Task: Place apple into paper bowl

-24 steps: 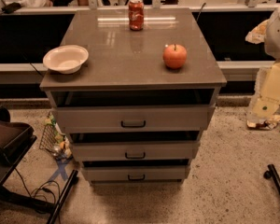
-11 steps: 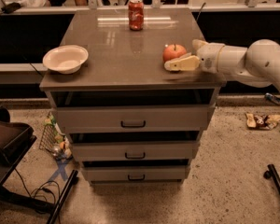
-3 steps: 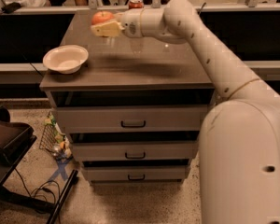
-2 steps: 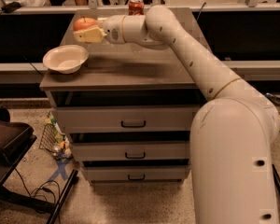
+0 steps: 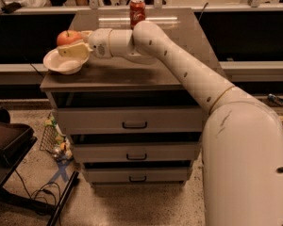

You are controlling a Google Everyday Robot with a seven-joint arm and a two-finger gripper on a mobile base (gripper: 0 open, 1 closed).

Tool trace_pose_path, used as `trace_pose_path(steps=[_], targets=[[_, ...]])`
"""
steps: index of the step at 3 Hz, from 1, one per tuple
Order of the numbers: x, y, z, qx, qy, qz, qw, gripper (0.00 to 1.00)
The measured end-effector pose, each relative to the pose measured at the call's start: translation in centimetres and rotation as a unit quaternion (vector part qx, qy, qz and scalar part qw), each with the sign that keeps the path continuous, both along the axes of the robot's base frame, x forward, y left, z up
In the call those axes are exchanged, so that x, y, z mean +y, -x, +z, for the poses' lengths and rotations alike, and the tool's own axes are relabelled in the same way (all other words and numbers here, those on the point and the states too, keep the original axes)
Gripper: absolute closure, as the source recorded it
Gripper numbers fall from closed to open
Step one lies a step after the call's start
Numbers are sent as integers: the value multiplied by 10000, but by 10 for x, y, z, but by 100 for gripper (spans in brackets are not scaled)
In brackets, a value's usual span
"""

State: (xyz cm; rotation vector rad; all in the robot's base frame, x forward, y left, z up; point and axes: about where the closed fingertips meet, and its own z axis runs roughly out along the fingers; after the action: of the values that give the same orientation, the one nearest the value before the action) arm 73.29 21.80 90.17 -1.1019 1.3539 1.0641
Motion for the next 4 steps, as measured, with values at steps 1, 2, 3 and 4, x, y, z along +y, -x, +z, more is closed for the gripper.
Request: trace_pose_path(steps=[1, 2, 3, 4], targets=[[18, 9, -12, -123, 41, 184, 9997, 100], [20, 10, -12, -121, 37, 200, 9997, 82], [23, 11, -12, -118, 35, 223, 9997, 59], [26, 13, -12, -115, 33, 249, 9996, 35]])
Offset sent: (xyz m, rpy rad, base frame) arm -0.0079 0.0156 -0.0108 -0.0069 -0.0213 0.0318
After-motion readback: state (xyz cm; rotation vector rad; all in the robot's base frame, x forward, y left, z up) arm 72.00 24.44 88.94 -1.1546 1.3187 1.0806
